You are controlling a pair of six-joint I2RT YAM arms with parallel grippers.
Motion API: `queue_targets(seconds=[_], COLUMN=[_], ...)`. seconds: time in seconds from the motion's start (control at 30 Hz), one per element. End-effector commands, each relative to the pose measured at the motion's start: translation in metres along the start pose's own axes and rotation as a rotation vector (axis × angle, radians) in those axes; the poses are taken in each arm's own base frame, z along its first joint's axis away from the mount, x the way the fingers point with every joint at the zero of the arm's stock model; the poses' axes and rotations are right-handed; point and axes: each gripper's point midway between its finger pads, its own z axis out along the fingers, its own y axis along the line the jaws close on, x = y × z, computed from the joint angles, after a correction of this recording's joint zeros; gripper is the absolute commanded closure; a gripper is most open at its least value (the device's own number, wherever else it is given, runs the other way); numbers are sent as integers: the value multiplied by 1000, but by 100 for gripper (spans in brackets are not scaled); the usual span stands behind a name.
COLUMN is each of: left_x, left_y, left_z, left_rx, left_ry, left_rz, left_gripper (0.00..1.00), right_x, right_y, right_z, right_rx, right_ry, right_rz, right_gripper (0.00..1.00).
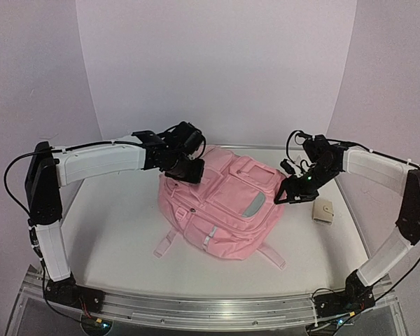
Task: Pack the student bag
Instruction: Adjust the student bag at the center of the board.
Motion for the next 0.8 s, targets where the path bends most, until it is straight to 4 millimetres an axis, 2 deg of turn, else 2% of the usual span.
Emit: queue_targets(seconds=[0.0,0.13,0.23,0.37,0.43,0.53,0.57,0.77], left_x=[13,17,13,-4,-11,-18,-21,-25], left_y=[19,14,11,0,-6,-12,-12,-15], left_z=[14,15,6,-22,-35,-50,-55,-69], left_rx=[-92,-60,-35,68,122,180,189,233], left_ry=[63,82,67,-6,-43,-89,-106,-144], left_rz=[-12,-5,-2,-8,-7,-7,-11,4], left_gripper=[58,47,41,31,21,3,1,0], right_x=[-6,-11,-15,-19,-25,-44,-53,-106], right_y=[3,10,11,9,15,33,41,87], right_z=[-14,-27,-40,-57,-67,-88,-97,-151], right_rx=[14,7,19,36,32,-18,-43,-200], right_ry=[-30,-59,-66,-89,-125,-196,-225,-381], right_rz=[-17,-78,-110,-148,-172,-166,-165,-100], right_gripper=[29,23,17,15,14,11,11,3])
